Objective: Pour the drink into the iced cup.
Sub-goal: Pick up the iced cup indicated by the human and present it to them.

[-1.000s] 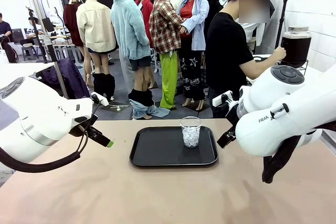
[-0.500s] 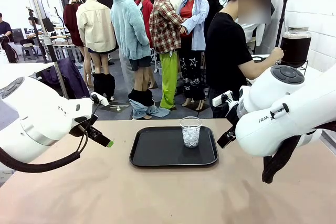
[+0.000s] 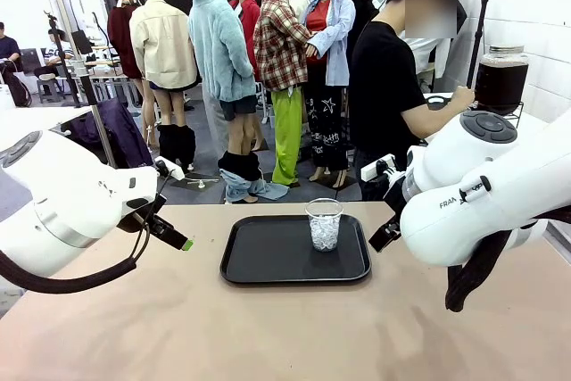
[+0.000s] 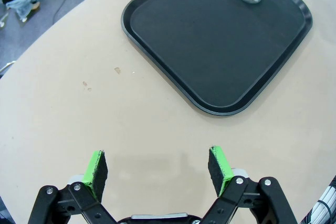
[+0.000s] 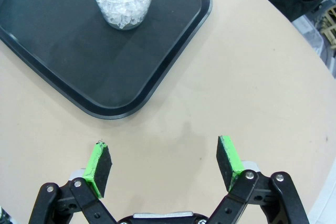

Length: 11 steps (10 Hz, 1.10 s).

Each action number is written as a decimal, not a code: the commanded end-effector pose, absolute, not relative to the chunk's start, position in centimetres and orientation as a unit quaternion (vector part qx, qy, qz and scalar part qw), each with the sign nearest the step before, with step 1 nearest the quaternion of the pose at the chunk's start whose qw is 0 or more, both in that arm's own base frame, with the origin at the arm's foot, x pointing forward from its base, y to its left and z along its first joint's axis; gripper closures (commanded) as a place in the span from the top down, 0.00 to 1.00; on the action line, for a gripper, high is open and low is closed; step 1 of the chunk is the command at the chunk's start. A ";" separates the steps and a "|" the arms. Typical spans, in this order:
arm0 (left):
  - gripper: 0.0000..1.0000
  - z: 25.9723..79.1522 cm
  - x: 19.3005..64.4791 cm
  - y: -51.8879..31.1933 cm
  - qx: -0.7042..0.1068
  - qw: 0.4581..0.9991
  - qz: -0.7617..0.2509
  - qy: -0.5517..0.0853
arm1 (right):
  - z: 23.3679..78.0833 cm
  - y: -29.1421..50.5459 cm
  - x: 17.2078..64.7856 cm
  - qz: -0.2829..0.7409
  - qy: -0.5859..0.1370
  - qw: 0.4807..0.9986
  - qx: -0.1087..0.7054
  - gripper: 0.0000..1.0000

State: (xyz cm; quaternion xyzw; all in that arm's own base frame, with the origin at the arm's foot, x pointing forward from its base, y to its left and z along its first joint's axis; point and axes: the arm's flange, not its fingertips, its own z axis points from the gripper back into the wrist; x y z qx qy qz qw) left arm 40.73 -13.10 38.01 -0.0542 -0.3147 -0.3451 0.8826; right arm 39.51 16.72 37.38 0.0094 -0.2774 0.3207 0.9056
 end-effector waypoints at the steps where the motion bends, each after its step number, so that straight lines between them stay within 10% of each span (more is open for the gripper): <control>1: 1.00 38.0 40.7 -13.1 -0.048 0.881 -0.347 -0.318 | 37.4 16.7 39.5 0.321 -0.277 0.906 0.010 1.00; 11: 1.00 38.0 40.7 -13.1 -0.048 0.881 -0.347 -0.318 | 37.4 16.7 39.5 0.321 -0.277 0.906 0.010 1.00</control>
